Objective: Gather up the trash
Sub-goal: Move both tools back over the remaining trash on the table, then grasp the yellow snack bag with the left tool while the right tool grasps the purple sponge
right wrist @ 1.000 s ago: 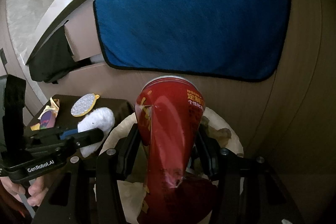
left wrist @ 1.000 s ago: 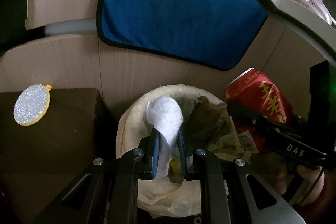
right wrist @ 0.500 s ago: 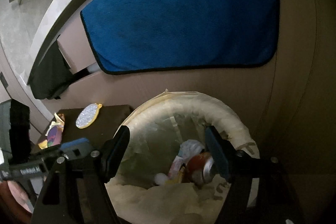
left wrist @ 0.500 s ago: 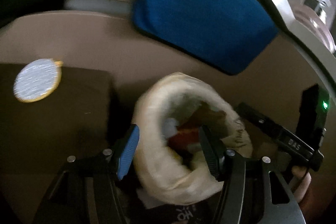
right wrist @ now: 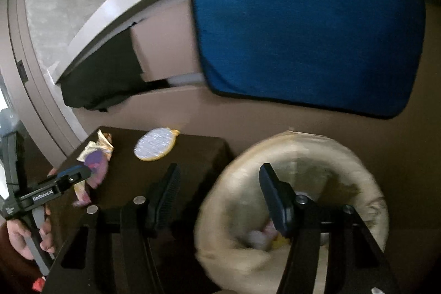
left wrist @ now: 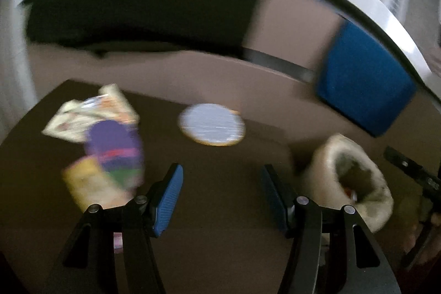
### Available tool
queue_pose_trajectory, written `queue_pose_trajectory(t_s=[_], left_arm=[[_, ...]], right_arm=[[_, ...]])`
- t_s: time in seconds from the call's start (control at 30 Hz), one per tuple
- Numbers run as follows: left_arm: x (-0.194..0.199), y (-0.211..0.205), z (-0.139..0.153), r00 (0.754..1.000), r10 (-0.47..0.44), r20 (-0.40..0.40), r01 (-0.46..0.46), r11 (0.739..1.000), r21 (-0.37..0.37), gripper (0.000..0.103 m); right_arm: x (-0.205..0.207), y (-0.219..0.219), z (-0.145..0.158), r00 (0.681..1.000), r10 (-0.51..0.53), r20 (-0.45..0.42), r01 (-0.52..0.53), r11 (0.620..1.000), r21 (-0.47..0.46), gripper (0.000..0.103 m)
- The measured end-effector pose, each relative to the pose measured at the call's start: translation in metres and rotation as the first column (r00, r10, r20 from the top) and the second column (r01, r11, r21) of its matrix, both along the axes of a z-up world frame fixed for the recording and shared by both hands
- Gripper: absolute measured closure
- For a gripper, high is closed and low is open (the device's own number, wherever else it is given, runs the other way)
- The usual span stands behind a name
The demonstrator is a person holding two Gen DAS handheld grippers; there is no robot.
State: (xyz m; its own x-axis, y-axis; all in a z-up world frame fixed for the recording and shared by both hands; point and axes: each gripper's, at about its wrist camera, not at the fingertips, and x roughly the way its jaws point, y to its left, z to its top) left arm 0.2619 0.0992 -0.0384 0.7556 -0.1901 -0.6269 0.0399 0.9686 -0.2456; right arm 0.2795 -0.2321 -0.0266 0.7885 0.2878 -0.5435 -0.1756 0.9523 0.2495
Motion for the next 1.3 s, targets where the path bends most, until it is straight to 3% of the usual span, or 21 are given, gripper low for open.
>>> queue_pose_trajectory(t_s=[0.1, 0.23, 0.37, 0.67, 0.77, 0.83, 1.03, 1.17, 1.3], left_arm=[[-0.007, 0.061, -0.009, 0.986, 0.162, -0.046, -0.165, 0.983, -0.075, 0.043], [-0.015, 0.111, -0.031, 0.959, 0.262, -0.107, -0.276, 0.948, -0.157, 0.044], [-0.011, 0.129, -0.053, 0.964, 0.211, -0.164, -0.244, 0.945, -0.218, 0.044], [0.017, 0.113, -0.065, 0.961, 0.173, -0.217, -0.222, 0.947, -0.231, 0.044], [0.025, 0.109, -0.068, 0.955, 0.161, -0.251, -0.215, 0.955, -0.205, 0.057], [0.023, 0.110, -0.068, 0.957, 0.148, -0.248, -0.202, 0.957, -0.210, 0.082], [-0.010, 0.130, -0.054, 0.974, 0.145, -0.173, -0.185, 0.952, -0.243, 0.083], [-0.041, 0.150, -0.037, 0.976, 0.192, -0.100, -0.208, 0.962, -0.177, 0.083], [-0.059, 0.171, -0.039, 0.967, 0.215, -0.139, -0.235, 0.960, -0.153, 0.083]], right_arm=[[0.003, 0.030, 0.001, 1.000, 0.002, 0.008, -0.002, 1.000, 0.016, 0.047], [0.015, 0.071, -0.010, 0.994, 0.100, -0.030, -0.099, 0.993, 0.061, 0.047], [0.020, 0.109, -0.025, 0.983, 0.174, -0.065, -0.174, 0.985, 0.004, 0.047], [0.012, 0.138, -0.043, 0.965, 0.241, -0.099, -0.248, 0.967, -0.060, 0.047], [0.012, 0.139, -0.042, 0.965, 0.240, -0.104, -0.247, 0.967, -0.066, 0.047], [0.012, 0.140, -0.041, 0.965, 0.240, -0.106, -0.248, 0.966, -0.068, 0.047], [0.015, 0.158, -0.046, 0.953, 0.280, -0.113, -0.290, 0.953, -0.092, 0.047], [0.023, 0.185, -0.054, 0.934, 0.335, -0.122, -0.347, 0.933, -0.093, 0.047], [0.031, 0.218, -0.055, 0.906, 0.405, -0.123, -0.416, 0.905, -0.086, 0.046]])
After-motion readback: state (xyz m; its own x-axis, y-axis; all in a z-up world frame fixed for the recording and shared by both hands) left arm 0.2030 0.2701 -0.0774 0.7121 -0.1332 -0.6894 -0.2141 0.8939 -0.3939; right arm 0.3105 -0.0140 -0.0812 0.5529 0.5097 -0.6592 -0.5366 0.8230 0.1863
